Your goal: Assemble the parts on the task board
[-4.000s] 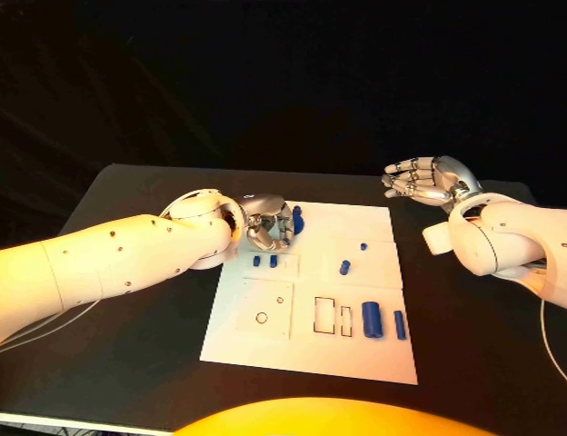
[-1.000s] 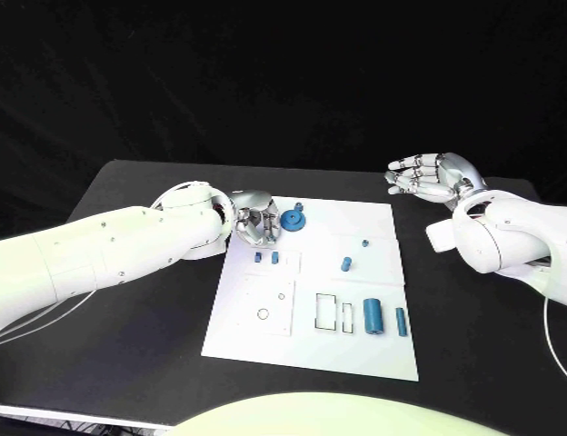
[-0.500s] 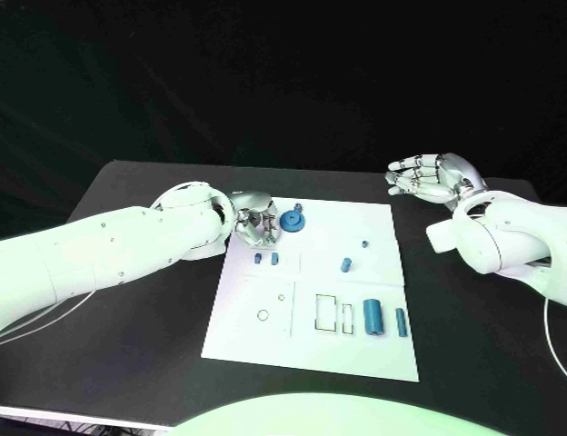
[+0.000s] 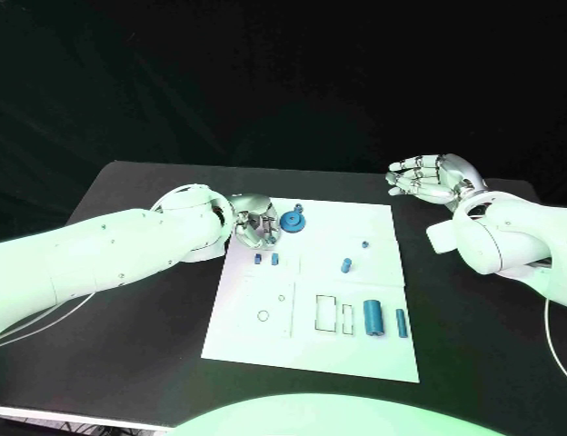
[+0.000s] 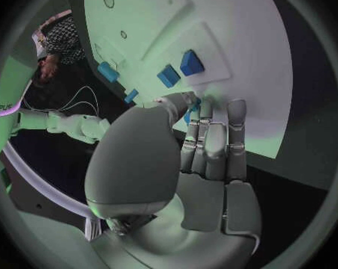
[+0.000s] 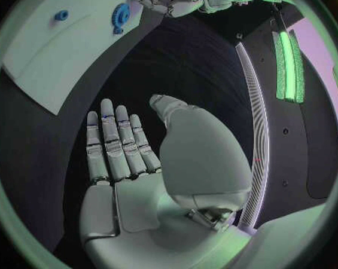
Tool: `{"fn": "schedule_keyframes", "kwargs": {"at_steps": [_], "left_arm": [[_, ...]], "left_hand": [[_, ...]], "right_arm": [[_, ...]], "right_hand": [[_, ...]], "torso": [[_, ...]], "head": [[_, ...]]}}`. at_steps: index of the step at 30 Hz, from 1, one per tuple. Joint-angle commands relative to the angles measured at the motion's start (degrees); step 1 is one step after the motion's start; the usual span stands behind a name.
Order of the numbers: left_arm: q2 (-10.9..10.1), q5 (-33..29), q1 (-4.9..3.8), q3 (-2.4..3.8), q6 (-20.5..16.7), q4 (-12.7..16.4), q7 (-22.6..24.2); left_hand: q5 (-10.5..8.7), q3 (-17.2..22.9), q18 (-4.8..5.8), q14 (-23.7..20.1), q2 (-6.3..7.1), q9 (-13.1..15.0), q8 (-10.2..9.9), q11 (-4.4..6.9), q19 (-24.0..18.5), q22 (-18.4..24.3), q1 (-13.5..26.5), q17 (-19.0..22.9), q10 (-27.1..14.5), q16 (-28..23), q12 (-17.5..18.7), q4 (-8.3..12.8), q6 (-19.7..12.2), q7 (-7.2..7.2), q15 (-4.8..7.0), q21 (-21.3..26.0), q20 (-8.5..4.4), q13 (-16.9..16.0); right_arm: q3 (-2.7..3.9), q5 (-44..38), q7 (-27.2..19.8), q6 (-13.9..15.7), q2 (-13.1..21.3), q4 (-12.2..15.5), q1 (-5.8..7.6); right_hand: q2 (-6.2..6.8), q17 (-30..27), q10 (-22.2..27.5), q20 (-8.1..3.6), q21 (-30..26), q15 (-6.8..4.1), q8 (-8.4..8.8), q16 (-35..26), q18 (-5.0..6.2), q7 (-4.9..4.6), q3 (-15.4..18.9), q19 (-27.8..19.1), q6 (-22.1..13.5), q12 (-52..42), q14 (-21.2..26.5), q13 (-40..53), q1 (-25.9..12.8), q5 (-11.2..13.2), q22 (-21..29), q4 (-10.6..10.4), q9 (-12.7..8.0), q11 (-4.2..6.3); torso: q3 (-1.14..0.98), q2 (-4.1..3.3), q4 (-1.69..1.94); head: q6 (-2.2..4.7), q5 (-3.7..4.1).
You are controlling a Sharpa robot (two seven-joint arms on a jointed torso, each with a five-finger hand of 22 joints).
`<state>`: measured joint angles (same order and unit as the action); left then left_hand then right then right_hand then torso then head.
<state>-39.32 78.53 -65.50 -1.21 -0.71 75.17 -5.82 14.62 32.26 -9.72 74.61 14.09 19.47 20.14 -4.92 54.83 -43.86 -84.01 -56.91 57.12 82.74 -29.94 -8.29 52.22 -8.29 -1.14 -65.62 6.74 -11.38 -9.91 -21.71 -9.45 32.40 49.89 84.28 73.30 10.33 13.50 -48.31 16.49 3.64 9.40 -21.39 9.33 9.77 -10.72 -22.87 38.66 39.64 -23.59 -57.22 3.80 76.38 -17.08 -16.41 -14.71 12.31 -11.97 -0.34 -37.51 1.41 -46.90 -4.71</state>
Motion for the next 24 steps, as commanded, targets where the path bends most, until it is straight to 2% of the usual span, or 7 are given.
{"fn": "schedule_keyframes", "kwargs": {"at_steps": [1,20,24], "left_arm": [[0.04,-0.72,-0.01,0.03,0.57,0.04,-0.39],[-0.12,-1.19,-0.01,0.03,0.74,0.05,-0.83],[-0.24,-1.00,-0.01,0.03,1.19,0.03,-1.30]], "left_hand": [[0.00,0.01,-0.26,-0.53,0.00,-0.07,-0.30,0.11,-0.42,0.07,0.74,0.11,-0.36,-0.21,0.34,-0.25,-0.40,-0.06,-0.03,0.18,0.10,0.02],[0.10,0.02,-0.38,-0.95,0.41,-0.18,-1.00,0.01,-0.83,0.55,0.97,0.66,-0.61,-0.28,0.29,-0.31,-0.89,-0.10,-0.17,0.57,0.30,-0.17],[0.04,-0.06,-0.43,-1.19,1.13,-0.70,-2.75,-0.15,-0.96,0.78,1.19,0.93,-1.03,-0.21,0.32,-0.30,-3.00,0.10,-0.32,0.85,0.49,-0.38]], "right_arm": [[0.01,-0.20,-0.54,-0.82,0.01,0.05,-0.02],[0.01,-0.20,-0.43,-0.88,0.05,0.07,-0.02],[0.01,-0.20,-0.20,-1.08,0.06,0.07,-0.02]], "right_hand": [[-0.49,-0.08,-0.15,0.07,0.11,0.13,-0.07,-0.32,0.60,-4.88,0.33,-0.13,0.59,-0.36,-0.37,-0.09,0.16,-0.03,0.12,-0.07,-0.09,0.01],[-0.49,-0.08,-0.15,0.07,0.11,0.13,-0.07,-0.32,0.60,-4.88,0.33,-0.13,0.59,-0.36,-0.37,-0.09,0.16,-0.03,0.12,-0.07,-0.09,0.01],[-0.49,-0.13,-0.14,0.07,0.11,0.13,-0.08,-0.35,0.59,-4.89,0.36,-0.20,0.60,-0.36,-0.39,-0.10,0.14,-0.02,0.23,-0.09,-0.12,0.01]], "torso": [[-0.01,-0.01,0.00],[-0.02,-0.04,-0.01],[-0.03,-0.02,0.00]], "head": [[0.01,-0.02],[-0.02,-0.02],[-0.07,0.00]]}}
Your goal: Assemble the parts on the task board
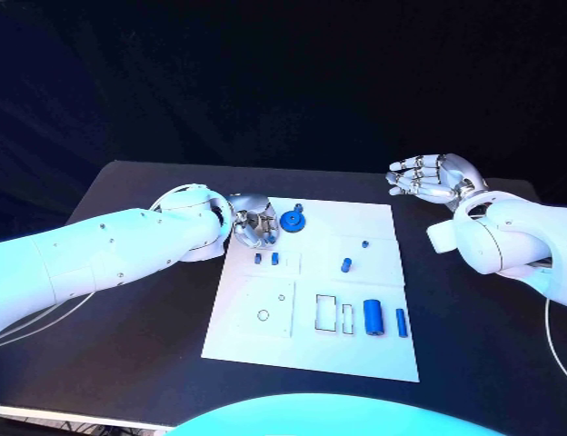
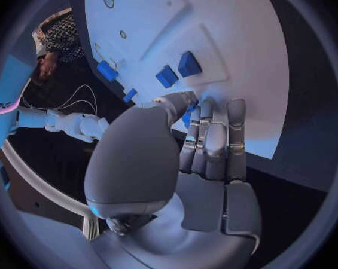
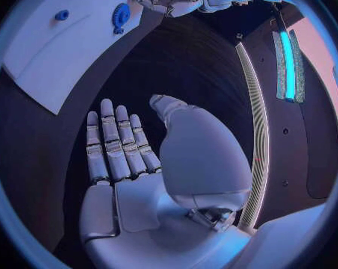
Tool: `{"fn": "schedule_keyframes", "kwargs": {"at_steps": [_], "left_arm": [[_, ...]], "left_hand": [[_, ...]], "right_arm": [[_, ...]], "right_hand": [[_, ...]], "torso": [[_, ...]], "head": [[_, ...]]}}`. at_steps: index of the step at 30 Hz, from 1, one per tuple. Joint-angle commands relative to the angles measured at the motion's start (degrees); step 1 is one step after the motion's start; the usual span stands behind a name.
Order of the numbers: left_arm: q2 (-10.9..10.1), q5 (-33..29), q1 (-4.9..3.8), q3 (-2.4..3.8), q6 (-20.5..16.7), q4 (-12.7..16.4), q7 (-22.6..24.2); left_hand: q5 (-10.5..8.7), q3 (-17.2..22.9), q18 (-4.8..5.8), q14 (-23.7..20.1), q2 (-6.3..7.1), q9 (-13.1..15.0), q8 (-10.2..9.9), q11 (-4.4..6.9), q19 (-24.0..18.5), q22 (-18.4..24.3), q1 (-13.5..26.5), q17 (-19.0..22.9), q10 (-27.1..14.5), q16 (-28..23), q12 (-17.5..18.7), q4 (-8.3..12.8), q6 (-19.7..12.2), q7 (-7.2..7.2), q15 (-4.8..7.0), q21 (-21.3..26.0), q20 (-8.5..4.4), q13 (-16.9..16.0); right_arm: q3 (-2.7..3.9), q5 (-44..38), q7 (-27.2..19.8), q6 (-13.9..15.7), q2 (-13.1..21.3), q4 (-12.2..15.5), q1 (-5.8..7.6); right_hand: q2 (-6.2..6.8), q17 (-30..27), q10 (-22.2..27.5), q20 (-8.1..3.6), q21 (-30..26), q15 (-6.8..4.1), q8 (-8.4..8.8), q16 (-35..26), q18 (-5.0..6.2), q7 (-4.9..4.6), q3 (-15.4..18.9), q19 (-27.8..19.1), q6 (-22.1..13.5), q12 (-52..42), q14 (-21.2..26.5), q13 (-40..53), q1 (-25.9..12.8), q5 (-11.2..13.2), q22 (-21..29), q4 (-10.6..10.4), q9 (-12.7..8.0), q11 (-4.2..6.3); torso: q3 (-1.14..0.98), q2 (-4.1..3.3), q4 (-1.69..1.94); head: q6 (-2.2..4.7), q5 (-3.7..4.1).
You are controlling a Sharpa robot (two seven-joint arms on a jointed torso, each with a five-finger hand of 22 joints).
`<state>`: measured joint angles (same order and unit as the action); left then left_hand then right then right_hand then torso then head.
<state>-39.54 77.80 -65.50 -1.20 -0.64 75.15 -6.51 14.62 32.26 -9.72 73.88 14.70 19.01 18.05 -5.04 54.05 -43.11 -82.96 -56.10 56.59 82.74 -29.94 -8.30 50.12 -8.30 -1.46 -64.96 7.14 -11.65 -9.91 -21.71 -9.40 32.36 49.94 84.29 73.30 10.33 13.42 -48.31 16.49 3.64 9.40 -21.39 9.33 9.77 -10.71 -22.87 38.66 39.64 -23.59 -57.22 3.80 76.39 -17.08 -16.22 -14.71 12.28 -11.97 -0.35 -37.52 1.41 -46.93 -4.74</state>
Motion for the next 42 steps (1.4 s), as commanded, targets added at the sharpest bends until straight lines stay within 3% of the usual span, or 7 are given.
{"fn": "schedule_keyframes", "kwargs": {"at_steps": [1,9,17,23,33,34,42], "left_arm": [[-0.05,-0.23,-0.01,0.03,1.21,0.05,-0.71],[-0.48,0.09,-0.01,0.02,0.88,-0.34,-1.09],[-1.14,-1.33,-0.01,0.04,-1.52,-1.95,-0.14],[-2.66,-6.46,-0.03,0.44,-4.03,-2.83,1.98],[-7.74,-31.44,-0.35,2.01,-7.34,-1.29,12.05],[-8.48,-36.26,-0.39,2.09,-7.46,-0.72,14.20],[-11.54,-56.21,-0.39,2.23,-4.86,3.25,22.25]], "left_hand": [[0.02,-0.13,-0.43,-0.48,0.67,-0.41,-1.14,-0.08,-0.19,0.07,0.20,0.14,-0.64,-0.18,0.37,-0.32,-1.55,0.33,-0.05,0.24,0.13,-0.14],[0.00,-0.64,-0.52,-0.92,1.01,-1.09,-2.88,-0.28,-0.45,0.58,0.29,0.88,-1.15,-0.18,0.54,-0.42,-3.82,1.03,-0.23,0.67,0.32,-0.30],[0.05,-1.04,-0.56,-1.38,1.26,-1.27,-3.27,-0.56,-0.67,0.90,0.20,1.62,-1.95,-0.31,0.87,-0.36,-4.17,0.97,-0.42,0.93,0.43,-0.28],[0.12,-0.69,-0.56,-1.40,0.69,-1.19,-2.97,-0.52,-0.41,0.71,-0.58,1.71,-1.87,-0.26,0.73,-0.04,-3.26,0.49,-0.42,0.80,0.49,-0.42],[0.31,0.20,-0.80,-11.90,1.08,-1.04,-2.07,-1.08,-3.90,3.15,-1.06,18.09,-1.67,-7.14,0.67,0.96,0.19,-1.44,-0.77,3.78,0.74,-0.58],[0.34,0.84,-0.65,-18.11,1.14,-1.28,-2.46,-1.92,-6.53,3.86,-0.97,25.41,-3.60,-12.51,2.08,1.12,0.06,-2.15,-1.57,5.68,1.22,0.15],[0.23,-3.98,-0.75,-24.08,-0.22,-2.38,-4.29,-4.29,-12.36,10.67,-0.81,34.86,-8.46,-29.32,8.03,0.91,-1.97,-3.41,-4.16,17.91,4.44,5.49]], "right_arm": [[0.01,-0.20,-0.22,-1.07,0.01,0.06,-0.02],[0.01,-1.15,0.53,-2.25,0.07,-0.14,-0.02],[0.01,-10.54,1.08,-6.42,0.05,-0.42,-0.01],[0.02,-22.30,2.54,-10.97,0.06,-1.15,0.00],[0.02,-47.34,8.33,-17.06,-0.47,-0.87,0.00],[0.02,-50.16,9.32,-17.33,-0.59,-0.85,-0.01],[-0.06,-59.61,13.68,-18.12,-1.16,-0.41,-0.74]], "right_hand": [[-0.49,-0.05,-0.14,0.07,0.11,0.13,-0.07,-0.35,0.59,-4.89,0.36,-0.20,0.60,-0.36,-0.39,-0.10,0.14,-0.03,0.04,-0.09,-0.08,0.00],[-0.30,-0.15,-0.08,0.07,0.10,0.14,-0.06,-0.43,0.59,-4.87,0.38,-0.18,0.56,-0.33,-0.39,-0.11,0.40,-0.03,0.19,0.16,-0.14,0.00],[0.43,-0.60,-1.59,-0.24,0.86,-0.59,-0.43,-0.09,0.86,-4.01,-1.71,2.90,2.57,0.30,-2.39,-0.23,3.66,-0.11,0.80,3.49,-0.48,0.80],[2.24,-0.01,-6.65,-2.08,2.47,-2.63,0.32,1.85,0.92,-2.48,-8.00,8.77,7.06,3.75,-7.93,-0.32,5.63,-0.09,1.74,6.97,-1.14,2.56],[2.72,4.06,-12.62,-5.95,8.29,-6.56,1.93,7.03,0.75,-0.26,-7.91,18.91,11.36,9.75,-18.25,-0.30,5.09,0.29,-0.26,11.82,-1.64,4.76],[2.73,4.91,-12.88,-6.53,9.72,-7.01,2.23,8.16,0.73,-0.13,-6.96,20.38,11.77,10.41,-20.06,-0.28,4.81,0.29,-1.13,12.16,-1.76,4.94],[2.11,15.06,-16.80,-10.98,23.05,-8.74,4.92,22.98,0.36,0.81,-2.43,26.09,15.15,13.61,-28.86,-0.18,3.51,-0.04,-11.29,13.65,-3.01,6.26]], "torso": [[-0.02,0.00,0.01],[-0.01,0.01,-0.01],[-0.07,0.04,0.01],[-0.04,0.02,-0.07],[-0.07,0.10,0.05],[-0.04,0.12,0.05],[0.20,0.02,0.07]], "head": [[-0.04,0.02],[-0.04,0.03],[0.15,0.10],[0.44,0.71],[0.78,3.26],[0.77,3.54],[1.04,4.87]]}}
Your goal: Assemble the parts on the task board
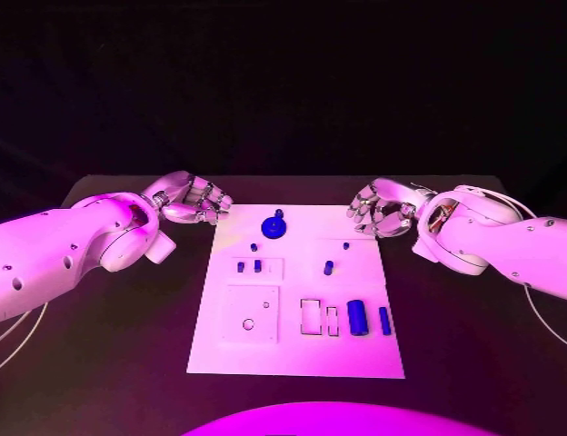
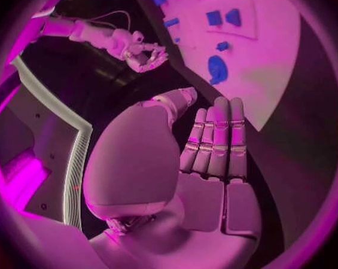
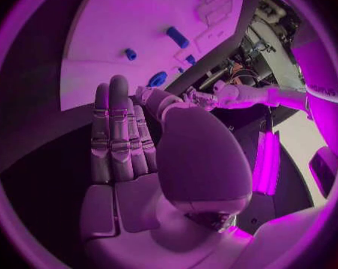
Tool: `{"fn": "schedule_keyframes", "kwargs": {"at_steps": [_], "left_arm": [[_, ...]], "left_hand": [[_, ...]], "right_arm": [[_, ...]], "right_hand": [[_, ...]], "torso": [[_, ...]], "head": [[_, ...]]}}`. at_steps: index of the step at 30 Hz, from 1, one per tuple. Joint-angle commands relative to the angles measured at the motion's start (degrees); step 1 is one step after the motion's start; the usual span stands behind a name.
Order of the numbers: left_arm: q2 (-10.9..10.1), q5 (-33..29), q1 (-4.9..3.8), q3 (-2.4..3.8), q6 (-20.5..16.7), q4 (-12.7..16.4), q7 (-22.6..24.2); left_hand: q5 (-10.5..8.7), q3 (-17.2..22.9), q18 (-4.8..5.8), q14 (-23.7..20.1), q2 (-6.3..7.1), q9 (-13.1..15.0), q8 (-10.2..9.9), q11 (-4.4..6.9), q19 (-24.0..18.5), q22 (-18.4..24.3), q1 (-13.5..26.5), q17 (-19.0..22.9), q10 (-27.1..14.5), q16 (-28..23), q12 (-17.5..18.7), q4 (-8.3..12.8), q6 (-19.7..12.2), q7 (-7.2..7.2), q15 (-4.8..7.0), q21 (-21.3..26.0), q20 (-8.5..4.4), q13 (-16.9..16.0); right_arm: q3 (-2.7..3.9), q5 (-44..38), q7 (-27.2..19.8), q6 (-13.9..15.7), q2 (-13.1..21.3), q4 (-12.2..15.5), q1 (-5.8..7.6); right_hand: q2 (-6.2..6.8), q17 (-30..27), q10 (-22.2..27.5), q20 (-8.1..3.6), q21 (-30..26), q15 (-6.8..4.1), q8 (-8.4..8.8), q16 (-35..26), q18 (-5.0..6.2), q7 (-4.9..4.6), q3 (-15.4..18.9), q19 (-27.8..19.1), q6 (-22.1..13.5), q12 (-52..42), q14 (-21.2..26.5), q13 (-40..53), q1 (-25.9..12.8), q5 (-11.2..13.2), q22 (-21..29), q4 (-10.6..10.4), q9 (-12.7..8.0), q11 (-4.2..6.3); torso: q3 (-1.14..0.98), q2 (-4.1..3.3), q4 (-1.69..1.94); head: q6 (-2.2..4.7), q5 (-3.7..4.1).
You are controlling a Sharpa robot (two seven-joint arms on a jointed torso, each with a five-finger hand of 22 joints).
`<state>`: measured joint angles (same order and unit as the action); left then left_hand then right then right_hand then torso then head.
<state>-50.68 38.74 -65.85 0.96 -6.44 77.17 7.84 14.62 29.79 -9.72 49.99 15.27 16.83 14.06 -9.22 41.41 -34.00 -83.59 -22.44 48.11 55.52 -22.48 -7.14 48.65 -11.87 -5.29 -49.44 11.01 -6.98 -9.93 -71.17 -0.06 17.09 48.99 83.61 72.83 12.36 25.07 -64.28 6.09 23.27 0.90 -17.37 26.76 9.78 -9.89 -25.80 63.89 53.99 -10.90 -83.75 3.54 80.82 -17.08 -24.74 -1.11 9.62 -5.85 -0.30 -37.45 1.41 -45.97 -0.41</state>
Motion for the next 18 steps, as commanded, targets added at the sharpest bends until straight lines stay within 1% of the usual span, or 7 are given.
{"fn": "schedule_keyframes", "kwargs": {"at_steps": [1,3,5,7,9,13,18], "left_arm": [[-0.69,-19.02,-0.03,0.07,1.33,1.76,8.54],[-1.31,-22.74,0.01,0.06,1.93,3.05,9.75],[-1.71,-25.06,0.04,0.05,2.07,4.04,10.58],[-1.98,-26.64,0.06,0.04,2.05,4.76,11.12],[-2.22,-27.96,0.08,0.04,1.85,5.46,11.60],[-2.43,-29.30,0.09,0.03,1.41,6.31,12.24],[-2.46,-29.82,0.10,0.03,1.10,6.81,12.52]], "left_hand": [[0.18,-2.63,-0.74,0.03,-1.08,-0.33,-0.40,-0.10,0.87,2.49,0.07,1.60,0.32,-2.80,0.79,-0.76,-0.51,0.24,-0.35,3.68,0.69,1.25],[0.23,-4.33,-0.74,-0.25,-1.30,-0.51,-0.48,-0.01,1.38,4.04,0.66,2.03,1.06,-3.75,0.96,-1.86,-0.43,0.49,-0.50,5.94,0.88,1.78],[0.16,-7.11,-0.64,-3.23,-1.68,-0.77,-0.58,-0.33,0.88,7.45,0.86,3.10,2.17,-6.32,1.39,-3.73,-0.27,0.53,-1.15,11.26,1.77,2.54],[0.17,-9.54,-0.70,-5.19,-2.02,-1.01,-0.66,-0.43,1.45,10.26,0.11,3.88,2.96,-7.85,1.85,-5.11,-0.14,0.62,-1.70,15.44,2.51,2.97],[0.20,-11.34,-0.75,-6.32,-2.36,-1.27,-0.75,-0.45,2.59,12.36,-0.78,4.65,3.71,-9.13,2.50,-6.36,0.01,0.75,-2.02,18.43,2.79,3.10],[0.24,-12.68,-0.71,-7.25,-2.65,-1.52,-0.88,-0.54,3.55,13.92,-1.82,5.47,4.06,-10.68,3.19,-7.28,0.10,0.69,-2.30,20.66,2.93,3.12],[0.27,-12.99,-0.72,-7.25,-2.71,-1.59,-0.90,-0.53,3.83,14.29,-2.17,5.64,4.08,-11.00,3.40,-7.47,0.14,0.54,-2.30,21.20,2.95,3.13]], "right_arm": [[-0.05,-10.97,5.06,-3.05,-0.34,0.32,-0.40],[-0.07,-12.73,6.75,-3.48,-0.71,0.41,-0.74],[-0.08,-13.85,7.94,-3.69,-0.99,0.46,-1.05],[-0.08,-14.68,8.77,-3.84,-1.19,0.53,-1.32],[-0.09,-15.44,9.60,-4.26,-1.42,0.61,-1.56],[-0.11,-16.23,10.40,-4.54,-1.93,0.61,-1.96],[-0.12,-16.58,10.16,-4.50,-2.42,0.70,-2.37]], "right_hand": [[-0.12,5.83,-1.40,-0.79,5.50,-0.18,1.58,9.17,0.33,0.02,0.06,0.07,1.32,1.64,-1.48,0.12,-1.14,-0.11,-4.81,-0.09,-0.61,0.26],[0.45,8.74,-2.38,-0.68,7.75,-0.43,2.22,14.02,0.33,-0.02,-0.39,-0.11,1.97,2.35,-0.93,0.20,-1.90,-0.08,-6.95,-0.57,-0.76,0.30],[0.80,14.06,-2.63,-0.71,9.40,-0.33,2.64,20.68,0.52,0.07,-0.94,0.47,2.34,3.11,-1.14,0.26,-2.34,-0.05,-8.39,-1.01,-0.79,0.30],[1.01,16.16,-2.31,-0.69,9.88,-0.27,2.76,23.10,0.54,-0.02,-1.11,0.66,2.48,3.58,-1.07,0.22,-2.57,-0.04,-8.83,-1.21,-0.78,0.17],[1.56,23.83,-1.69,-0.44,11.30,-0.26,3.22,31.59,0.54,-0.12,-1.63,1.80,2.52,4.64,-1.57,0.25,-2.95,-0.03,-10.01,-1.71,-0.77,-0.08],[2.03,29.54,-0.90,-0.15,12.12,0.00,3.68,37.79,0.58,-0.38,-1.74,2.45,2.32,5.56,-1.81,0.20,-3.37,0.00,-10.81,-2.28,-0.74,-0.31],[2.77,31.97,-1.09,-0.05,12.30,0.14,3.78,40.55,0.62,-0.35,-1.16,2.61,2.41,5.64,-1.89,0.27,-3.62,0.04,-11.11,-2.61,-0.64,-0.33]], "torso": [[0.16,-0.05,0.10],[0.15,-0.11,0.13],[0.17,-0.16,0.11],[0.18,-0.11,0.10],[0.21,-0.07,0.11],[0.19,-0.07,0.07],[0.08,-0.09,0.11]], "head": [[0.14,0.60],[0.20,0.66],[0.25,0.70],[0.11,0.76],[0.04,0.85],[-0.06,0.80],[-0.19,0.65]]}}
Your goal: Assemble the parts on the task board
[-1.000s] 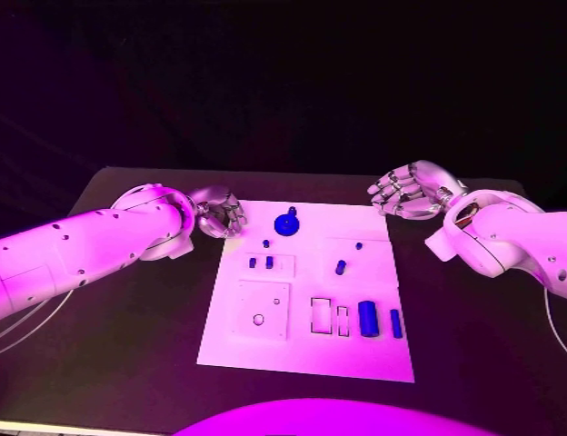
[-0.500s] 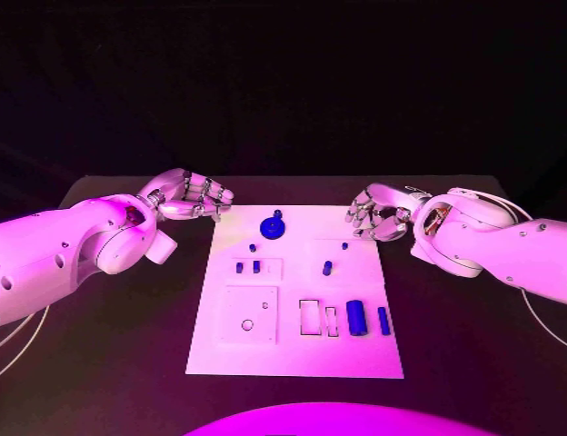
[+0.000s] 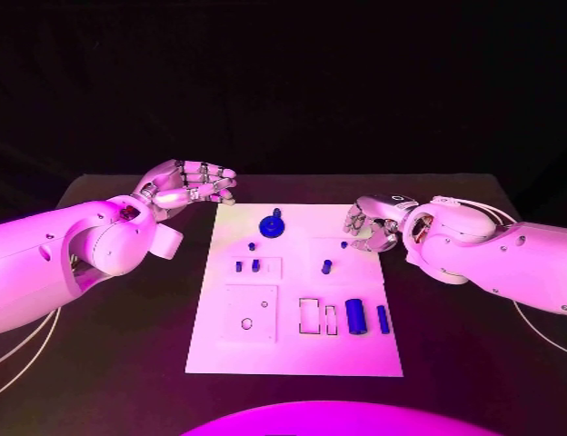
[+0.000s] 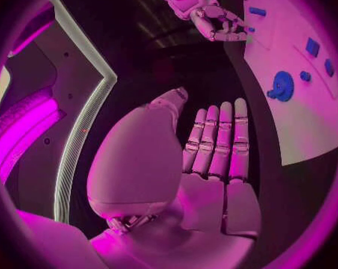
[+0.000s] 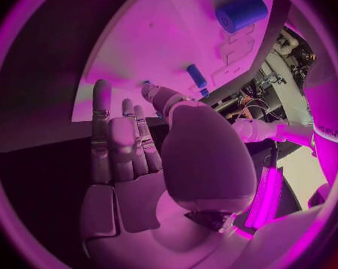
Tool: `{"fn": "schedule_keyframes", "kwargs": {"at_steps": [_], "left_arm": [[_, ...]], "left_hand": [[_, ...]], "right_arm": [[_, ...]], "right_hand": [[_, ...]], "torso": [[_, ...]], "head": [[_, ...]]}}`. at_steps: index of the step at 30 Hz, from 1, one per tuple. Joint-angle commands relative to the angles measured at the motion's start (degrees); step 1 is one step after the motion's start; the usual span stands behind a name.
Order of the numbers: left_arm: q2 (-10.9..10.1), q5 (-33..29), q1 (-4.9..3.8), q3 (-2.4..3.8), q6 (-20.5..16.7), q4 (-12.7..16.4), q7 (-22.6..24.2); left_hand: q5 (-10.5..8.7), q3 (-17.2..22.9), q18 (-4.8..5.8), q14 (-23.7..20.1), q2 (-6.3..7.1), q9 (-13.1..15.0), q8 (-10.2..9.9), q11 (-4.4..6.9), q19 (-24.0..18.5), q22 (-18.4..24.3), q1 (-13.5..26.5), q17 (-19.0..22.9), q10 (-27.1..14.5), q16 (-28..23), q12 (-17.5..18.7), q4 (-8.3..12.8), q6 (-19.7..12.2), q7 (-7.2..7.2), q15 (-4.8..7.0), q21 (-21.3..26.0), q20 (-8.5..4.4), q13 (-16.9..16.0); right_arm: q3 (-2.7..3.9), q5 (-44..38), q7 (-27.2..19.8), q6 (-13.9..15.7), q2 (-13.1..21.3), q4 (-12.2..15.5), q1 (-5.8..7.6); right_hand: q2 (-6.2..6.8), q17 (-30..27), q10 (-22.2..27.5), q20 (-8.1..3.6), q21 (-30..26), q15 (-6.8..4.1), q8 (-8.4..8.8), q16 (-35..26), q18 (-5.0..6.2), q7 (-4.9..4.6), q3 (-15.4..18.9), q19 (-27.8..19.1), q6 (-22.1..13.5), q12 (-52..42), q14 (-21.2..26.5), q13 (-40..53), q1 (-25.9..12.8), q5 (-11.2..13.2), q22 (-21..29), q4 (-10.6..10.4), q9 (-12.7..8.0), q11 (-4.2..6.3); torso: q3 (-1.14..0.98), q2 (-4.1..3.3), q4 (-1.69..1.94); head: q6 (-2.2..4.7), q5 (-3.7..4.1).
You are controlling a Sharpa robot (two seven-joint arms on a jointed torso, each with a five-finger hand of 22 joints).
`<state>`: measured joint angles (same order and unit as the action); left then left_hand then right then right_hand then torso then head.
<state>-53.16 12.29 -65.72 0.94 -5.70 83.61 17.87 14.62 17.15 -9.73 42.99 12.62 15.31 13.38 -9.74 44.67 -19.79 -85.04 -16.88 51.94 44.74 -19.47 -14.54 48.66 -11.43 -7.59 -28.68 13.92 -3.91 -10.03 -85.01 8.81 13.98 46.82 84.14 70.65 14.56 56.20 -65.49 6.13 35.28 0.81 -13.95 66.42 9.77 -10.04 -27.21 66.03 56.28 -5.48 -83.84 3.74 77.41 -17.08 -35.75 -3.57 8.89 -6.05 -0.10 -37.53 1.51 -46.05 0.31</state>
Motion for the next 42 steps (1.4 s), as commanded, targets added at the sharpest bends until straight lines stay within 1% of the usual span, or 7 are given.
{"fn": "schedule_keyframes", "kwargs": {"at_steps": [1,3,12,14,21,28,42], "left_arm": [[0.04,-3.43,-0.03,0.05,0.37,0.43,2.49],[0.10,-3.22,-0.03,0.05,0.50,0.52,2.42],[0.41,-1.91,-0.02,0.02,1.39,0.91,2.12],[0.44,-1.80,-0.02,0.02,1.51,0.94,2.07],[0.44,-1.53,-0.02,0.01,1.59,1.05,1.89],[0.43,-1.26,-0.02,0.01,1.88,1.14,1.80],[0.36,-0.75,-0.03,0.01,2.07,1.12,1.40]], "left_hand": [[0.29,-0.52,-0.73,-0.11,-0.10,-0.12,-0.26,0.02,0.79,0.26,-0.91,0.13,0.18,-0.29,0.53,-0.16,0.08,-0.16,0.03,0.67,0.02,0.08],[0.32,-0.65,-0.75,0.09,-0.17,-0.16,-0.28,0.02,1.06,0.41,-1.13,0.16,0.11,-0.31,0.66,-0.24,0.09,-0.41,0.07,0.85,-0.02,0.08],[0.40,-0.60,-0.76,0.70,-0.53,-0.21,-0.13,-0.03,1.95,0.76,-2.19,0.24,-0.14,-0.31,1.04,-0.21,0.43,-0.74,0.15,1.25,-0.19,0.09],[0.40,-0.60,-0.76,0.73,-0.54,-0.22,-0.13,-0.05,2.02,0.78,-2.28,0.25,-0.19,-0.31,1.08,-0.20,0.43,-0.80,0.15,1.29,-0.21,0.09],[0.38,-0.76,-0.78,1.76,-0.58,-0.35,-0.13,-0.15,3.12,0.88,-2.71,0.12,-0.39,0.21,1.36,-0.36,0.40,-1.04,0.28,1.29,-0.46,0.06],[0.39,-0.76,-0.77,1.90,-0.60,-0.37,-0.12,-0.15,3.28,0.88,-2.83,0.10,-0.42,0.30,1.40,-0.35,0.41,-1.06,0.31,1.28,-0.50,0.05],[0.39,-0.73,-0.75,1.92,-0.58,-0.38,-0.08,-0.15,3.40,0.90,-3.11,0.10,-0.51,0.32,1.47,-0.24,0.46,-1.07,0.31,1.31,-0.55,0.06]], "right_arm": [[-0.02,-2.78,1.21,-1.38,-0.37,0.21,-0.28],[-0.02,-2.83,1.07,-1.38,-0.57,0.28,-0.46],[-0.03,-2.90,0.99,-1.08,-1.35,-0.15,-1.12],[-0.03,-2.90,1.00,-1.02,-1.54,-0.25,-1.24],[-0.04,-2.96,1.36,-1.58,-2.34,-0.92,-1.61],[-0.06,-3.08,1.37,-1.59,-3.13,-1.45,-2.02],[-0.14,-3.36,1.38,-2.68,-3.33,-0.57,-2.31]], "right_hand": [[0.61,1.84,0.01,-0.09,0.40,0.24,0.37,1.88,0.64,-0.18,0.33,0.61,0.17,0.20,-1.96,0.10,-0.16,0.02,-0.21,-0.20,0.12,-0.11],[0.61,2.85,-0.21,-0.10,0.61,0.22,0.38,3.06,0.66,-0.12,0.33,0.83,0.28,0.16,-2.06,0.12,0.09,-0.01,-0.43,-0.21,0.19,-0.05],[0.21,6.99,-1.39,-0.26,2.00,0.13,0.27,7.45,0.63,0.12,-0.76,1.49,0.91,0.01,-2.53,0.13,0.80,-0.07,-1.79,-0.37,0.50,0.18],[-0.26,8.08,-1.82,-0.36,3.59,0.02,0.14,8.65,0.44,0.26,-1.67,2.04,1.27,0.04,-2.61,0.10,1.23,-0.10,-3.40,-0.35,0.68,0.30],[-1.35,8.29,-2.99,-0.66,5.58,-0.24,-0.32,9.68,0.30,0.62,-4.23,1.94,2.42,0.26,-2.32,0.07,2.07,-0.12,-5.56,0.03,1.26,0.63],[-1.79,8.50,-3.61,-0.78,6.74,-0.34,-0.45,10.20,0.20,0.74,-5.44,1.64,2.92,0.59,-2.21,0.07,1.98,-0.06,-6.88,0.19,1.69,0.76],[-1.66,9.56,-5.05,-0.95,8.95,-0.61,-0.88,11.39,-0.03,1.14,-5.99,1.88,3.73,0.65,-2.38,0.19,1.67,0.07,-9.27,0.75,2.50,1.17]], "torso": [[-0.16,-0.01,0.00],[-0.17,0.00,-0.01],[-0.20,-0.01,-0.09],[-0.23,-0.01,-0.09],[-0.23,-0.07,-0.08],[-0.27,-0.03,-0.08],[-0.21,0.01,-0.13]], "head": [[-0.14,-0.09],[-0.25,-0.24],[-0.35,-0.28],[-0.34,-0.27],[-0.23,-0.17],[-0.38,-0.21],[-0.64,-0.20]]}}
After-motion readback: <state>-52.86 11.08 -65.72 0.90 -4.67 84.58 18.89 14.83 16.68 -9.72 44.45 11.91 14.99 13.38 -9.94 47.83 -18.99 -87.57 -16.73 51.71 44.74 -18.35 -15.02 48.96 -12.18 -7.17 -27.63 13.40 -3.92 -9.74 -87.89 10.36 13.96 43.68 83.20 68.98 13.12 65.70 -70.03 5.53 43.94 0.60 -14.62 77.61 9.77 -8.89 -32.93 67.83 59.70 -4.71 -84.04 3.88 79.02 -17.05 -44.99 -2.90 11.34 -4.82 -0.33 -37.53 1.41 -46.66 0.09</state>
